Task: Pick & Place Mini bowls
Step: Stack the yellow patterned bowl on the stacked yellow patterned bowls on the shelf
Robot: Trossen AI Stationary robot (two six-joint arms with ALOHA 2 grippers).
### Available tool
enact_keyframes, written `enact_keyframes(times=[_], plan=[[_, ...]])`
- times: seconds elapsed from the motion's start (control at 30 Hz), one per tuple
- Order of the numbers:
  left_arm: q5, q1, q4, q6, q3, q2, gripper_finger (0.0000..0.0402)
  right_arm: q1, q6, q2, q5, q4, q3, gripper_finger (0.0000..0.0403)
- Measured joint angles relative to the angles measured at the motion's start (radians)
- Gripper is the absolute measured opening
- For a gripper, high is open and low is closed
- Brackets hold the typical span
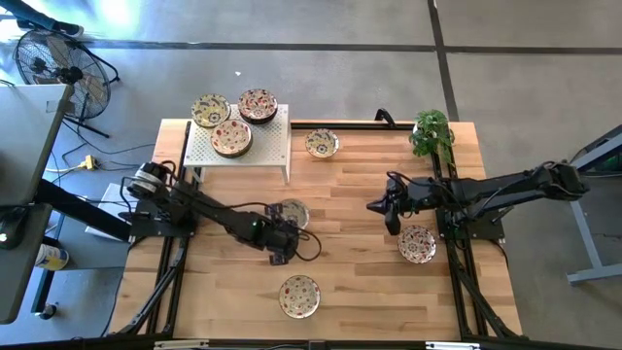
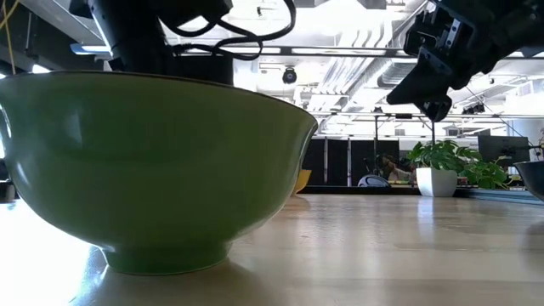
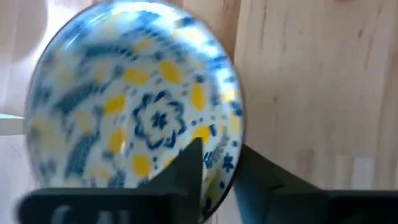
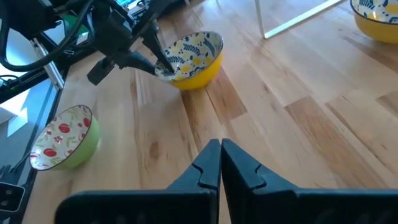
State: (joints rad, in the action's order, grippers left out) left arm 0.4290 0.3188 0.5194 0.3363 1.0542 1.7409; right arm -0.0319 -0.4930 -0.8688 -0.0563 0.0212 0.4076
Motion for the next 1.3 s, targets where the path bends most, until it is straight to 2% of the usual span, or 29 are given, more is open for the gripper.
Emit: enact_keyframes(times=[0.07, 0.13, 0.27, 0.47, 0.63, 0.73, 0.87, 1.0, 1.17, 1.3], plan=[[-0.012, -0.017, 0.012, -0.02, 0.006, 0.0, 0.0027, 0.007, 0.004, 0.0, 0.001, 0.0, 0.0, 0.0001], [-0.037, -0.031, 0.054, -0.038, 0.039, -0.001, 0.0012, 0.016, 0.007, 0.0, 0.0, 0.0, 0.0, 0.0001], [-0.051, -0.038, 0.234, -0.061, 0.189, 0.0, 0.0016, 0.04, 0.019, 0.0, 0.0, -0.008, 0.0, 0.0002], [-0.075, -0.038, 0.43, -0.197, 0.451, -0.043, 0.001, 0.077, 0.049, 0.0, 0.0, -0.048, 0.0, 0.0002], [-0.072, -0.101, 0.522, -0.227, 0.618, -0.103, 0.0006, 0.101, 0.078, 0.0, 0.0, -0.07, 0.0, 0.0001], [-0.034, -0.146, 0.572, -0.242, 0.731, -0.132, 0.0006, 0.114, 0.103, 0.0, 0.0, -0.073, 0.0, 0.0001], [-0.011, -0.197, 0.783, -0.261, 0.864, -0.131, 0.0006, 0.129, 0.113, 0.0, 0.0, -0.084, 0.0, 0.0002], [-0.031, -0.244, 0.881, -0.281, 0.871, -0.104, 0.0005, 0.141, 0.121, 0.0, 0.0, -0.096, 0.0, 0.0001], [-0.077, -0.26, 0.896, -0.309, 0.804, -0.108, 0.0005, 0.151, 0.12, 0.0, -0.003, -0.1, 0.001, 0.0002], [-0.123, -0.258, 0.967, -0.306, 0.736, -0.101, 0.0005, 0.15, 0.12, 0.0, -0.003, -0.101, 0.001, 0.0001]])
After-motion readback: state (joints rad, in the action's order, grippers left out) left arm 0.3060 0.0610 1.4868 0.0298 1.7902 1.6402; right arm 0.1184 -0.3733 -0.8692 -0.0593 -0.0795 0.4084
